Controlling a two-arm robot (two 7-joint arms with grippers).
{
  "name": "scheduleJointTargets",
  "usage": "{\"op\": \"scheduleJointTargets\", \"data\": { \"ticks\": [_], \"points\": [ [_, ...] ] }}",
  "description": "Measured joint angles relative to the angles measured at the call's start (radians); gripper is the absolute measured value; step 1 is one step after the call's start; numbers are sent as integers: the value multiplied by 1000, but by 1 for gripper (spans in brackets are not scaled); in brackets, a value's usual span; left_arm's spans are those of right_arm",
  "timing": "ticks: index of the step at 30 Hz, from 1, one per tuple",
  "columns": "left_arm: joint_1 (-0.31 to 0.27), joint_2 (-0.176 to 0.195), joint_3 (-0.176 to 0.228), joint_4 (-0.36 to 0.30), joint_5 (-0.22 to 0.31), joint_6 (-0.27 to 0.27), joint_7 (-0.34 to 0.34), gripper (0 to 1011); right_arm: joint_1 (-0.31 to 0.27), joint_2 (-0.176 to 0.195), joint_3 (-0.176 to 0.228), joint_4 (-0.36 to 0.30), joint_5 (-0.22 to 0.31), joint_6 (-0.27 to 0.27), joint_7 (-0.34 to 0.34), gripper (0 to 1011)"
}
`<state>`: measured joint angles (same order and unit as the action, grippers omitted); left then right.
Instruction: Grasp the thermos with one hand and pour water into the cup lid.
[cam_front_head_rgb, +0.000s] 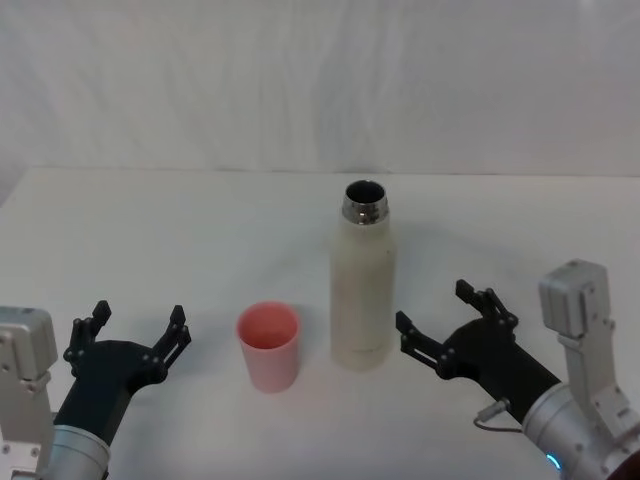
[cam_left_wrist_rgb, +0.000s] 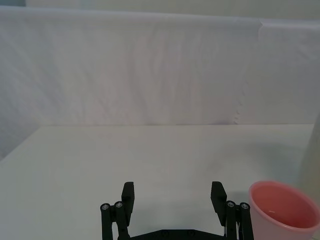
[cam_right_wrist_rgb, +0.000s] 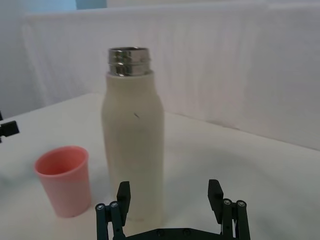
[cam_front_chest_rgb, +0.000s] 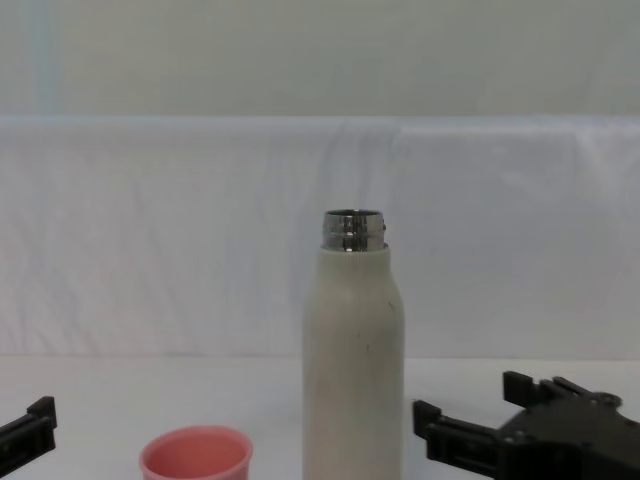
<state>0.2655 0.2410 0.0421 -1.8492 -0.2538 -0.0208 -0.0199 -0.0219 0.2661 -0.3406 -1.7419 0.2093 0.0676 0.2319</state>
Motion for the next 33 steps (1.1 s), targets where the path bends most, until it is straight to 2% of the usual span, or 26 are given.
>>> {"op": "scheduleJointTargets", "data": {
  "ticks": [8,33],
  "points": [
    [0,0,0,0,0,0,0,1001,-40,-9,33,10,0,-33,-7,999],
    [0,0,0,0,0,0,0,1001,-37,-7,30,7,0,-31,-7,999]
  ]
}}
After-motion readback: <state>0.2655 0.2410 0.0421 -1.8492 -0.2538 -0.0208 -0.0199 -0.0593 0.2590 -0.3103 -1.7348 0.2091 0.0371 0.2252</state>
